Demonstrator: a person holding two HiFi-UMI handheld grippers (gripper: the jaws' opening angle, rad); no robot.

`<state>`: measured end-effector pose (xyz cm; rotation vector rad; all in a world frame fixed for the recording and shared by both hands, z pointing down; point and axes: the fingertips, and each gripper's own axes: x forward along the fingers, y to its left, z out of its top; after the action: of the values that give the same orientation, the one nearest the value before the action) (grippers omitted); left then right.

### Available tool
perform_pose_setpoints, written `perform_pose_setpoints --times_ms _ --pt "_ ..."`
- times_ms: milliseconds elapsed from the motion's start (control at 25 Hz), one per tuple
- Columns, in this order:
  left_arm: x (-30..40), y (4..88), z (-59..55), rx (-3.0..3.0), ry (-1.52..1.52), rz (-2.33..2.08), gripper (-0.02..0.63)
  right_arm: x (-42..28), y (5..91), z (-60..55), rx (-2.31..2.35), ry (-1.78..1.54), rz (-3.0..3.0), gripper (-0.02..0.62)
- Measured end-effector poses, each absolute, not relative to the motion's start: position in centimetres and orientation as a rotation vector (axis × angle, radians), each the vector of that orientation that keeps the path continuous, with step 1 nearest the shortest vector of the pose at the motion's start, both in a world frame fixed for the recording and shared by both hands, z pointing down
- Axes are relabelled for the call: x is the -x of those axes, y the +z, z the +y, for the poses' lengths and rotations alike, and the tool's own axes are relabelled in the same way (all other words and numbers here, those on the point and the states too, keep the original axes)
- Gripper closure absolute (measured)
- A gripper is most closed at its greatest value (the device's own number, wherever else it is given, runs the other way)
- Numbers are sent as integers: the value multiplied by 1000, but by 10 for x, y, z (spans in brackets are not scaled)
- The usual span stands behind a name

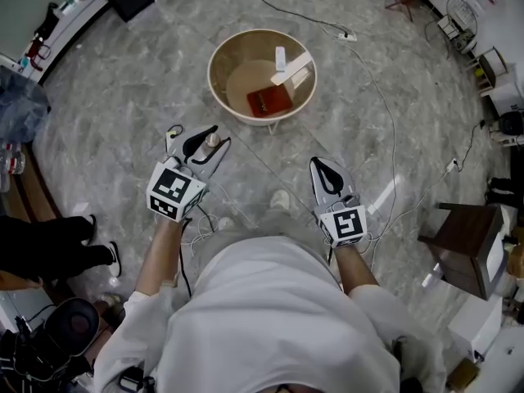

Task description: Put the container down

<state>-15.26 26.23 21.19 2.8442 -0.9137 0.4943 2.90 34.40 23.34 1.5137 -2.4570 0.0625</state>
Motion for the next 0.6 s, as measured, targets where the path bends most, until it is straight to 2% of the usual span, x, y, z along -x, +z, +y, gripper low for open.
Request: perform_pose_setpoints --times_ms 600 --pt "88 221 190 -2750 460 -1135 463 -99 245 254 -1274 -13 -2556 591"
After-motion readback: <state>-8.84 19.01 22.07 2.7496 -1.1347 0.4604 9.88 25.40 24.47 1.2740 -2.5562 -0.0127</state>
